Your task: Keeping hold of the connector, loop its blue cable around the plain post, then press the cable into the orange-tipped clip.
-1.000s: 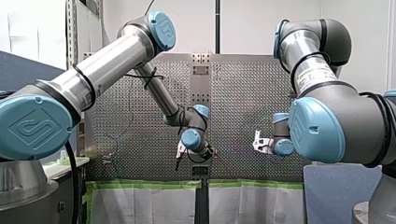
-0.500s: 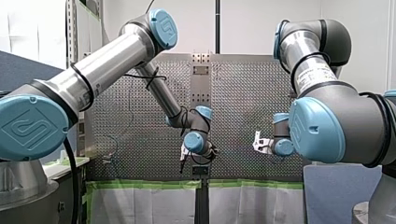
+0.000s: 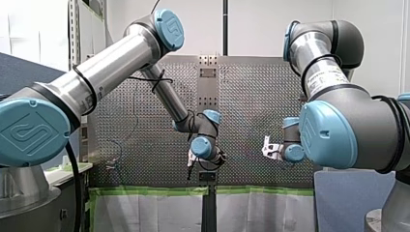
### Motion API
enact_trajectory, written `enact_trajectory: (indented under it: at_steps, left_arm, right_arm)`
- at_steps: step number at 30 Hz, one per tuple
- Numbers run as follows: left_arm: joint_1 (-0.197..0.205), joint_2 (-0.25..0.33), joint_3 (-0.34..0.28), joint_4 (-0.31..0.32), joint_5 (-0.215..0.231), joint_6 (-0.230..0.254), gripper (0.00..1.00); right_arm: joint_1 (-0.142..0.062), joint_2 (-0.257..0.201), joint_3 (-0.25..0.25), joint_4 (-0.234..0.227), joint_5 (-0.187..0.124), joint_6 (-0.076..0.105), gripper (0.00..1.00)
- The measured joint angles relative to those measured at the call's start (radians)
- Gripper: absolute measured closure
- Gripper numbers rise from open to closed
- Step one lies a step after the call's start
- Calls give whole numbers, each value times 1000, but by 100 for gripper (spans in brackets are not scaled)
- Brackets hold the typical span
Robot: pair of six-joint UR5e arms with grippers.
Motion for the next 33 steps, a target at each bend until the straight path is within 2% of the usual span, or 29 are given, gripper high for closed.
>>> enact_trajectory:
  at_steps: [5, 12, 21, 33]
  left_arm:
    - [-1, 0, 0, -10, -20, -14, 0]
    - [-7, 0, 0, -57, -87, 4, 0]
    - [-12, 0, 0, -75, -167, 9, 0]
    - [-13, 0, 0, -75, -181, 8, 0]
  right_arm:
    - [0, 1, 0, 0, 0, 0, 100]
    - [0, 3, 0, 0, 0, 0, 100]
    - [0, 3, 0, 0, 0, 0, 100]
    - [1, 5, 0, 0, 0, 0, 100]
